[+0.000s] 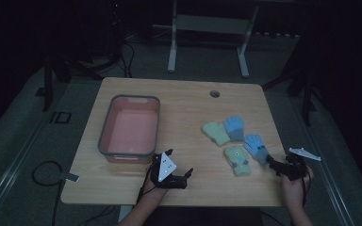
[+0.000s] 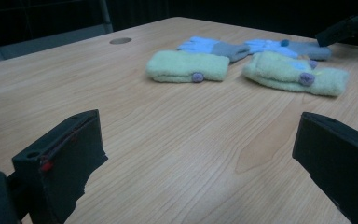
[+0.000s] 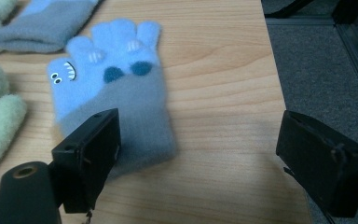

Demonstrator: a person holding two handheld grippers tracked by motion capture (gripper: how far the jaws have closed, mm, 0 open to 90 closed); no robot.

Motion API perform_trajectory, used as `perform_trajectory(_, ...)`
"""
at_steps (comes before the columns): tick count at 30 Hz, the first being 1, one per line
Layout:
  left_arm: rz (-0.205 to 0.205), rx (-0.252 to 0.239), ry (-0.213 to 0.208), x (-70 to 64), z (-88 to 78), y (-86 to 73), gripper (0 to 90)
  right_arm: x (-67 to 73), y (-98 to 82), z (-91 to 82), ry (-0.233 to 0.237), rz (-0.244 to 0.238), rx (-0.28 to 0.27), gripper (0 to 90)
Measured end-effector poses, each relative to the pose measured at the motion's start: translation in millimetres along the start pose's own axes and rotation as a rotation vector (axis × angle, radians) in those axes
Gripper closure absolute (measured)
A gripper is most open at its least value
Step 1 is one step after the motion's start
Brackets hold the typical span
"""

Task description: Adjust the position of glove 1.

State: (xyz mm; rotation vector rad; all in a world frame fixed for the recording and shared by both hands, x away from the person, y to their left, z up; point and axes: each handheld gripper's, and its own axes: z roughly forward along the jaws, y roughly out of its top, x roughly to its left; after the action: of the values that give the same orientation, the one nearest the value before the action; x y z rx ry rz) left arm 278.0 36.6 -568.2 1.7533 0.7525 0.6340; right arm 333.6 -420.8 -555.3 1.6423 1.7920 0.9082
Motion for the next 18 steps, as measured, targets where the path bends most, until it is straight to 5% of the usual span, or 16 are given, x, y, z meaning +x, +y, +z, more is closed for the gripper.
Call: perform_trajectory(18, 0.002, -0.007, -0.006, 0.8, -0.2, -0.1, 2.2, -4.4, 3.5, 3.0, 0.041, 0.029, 0.05, 13.7)
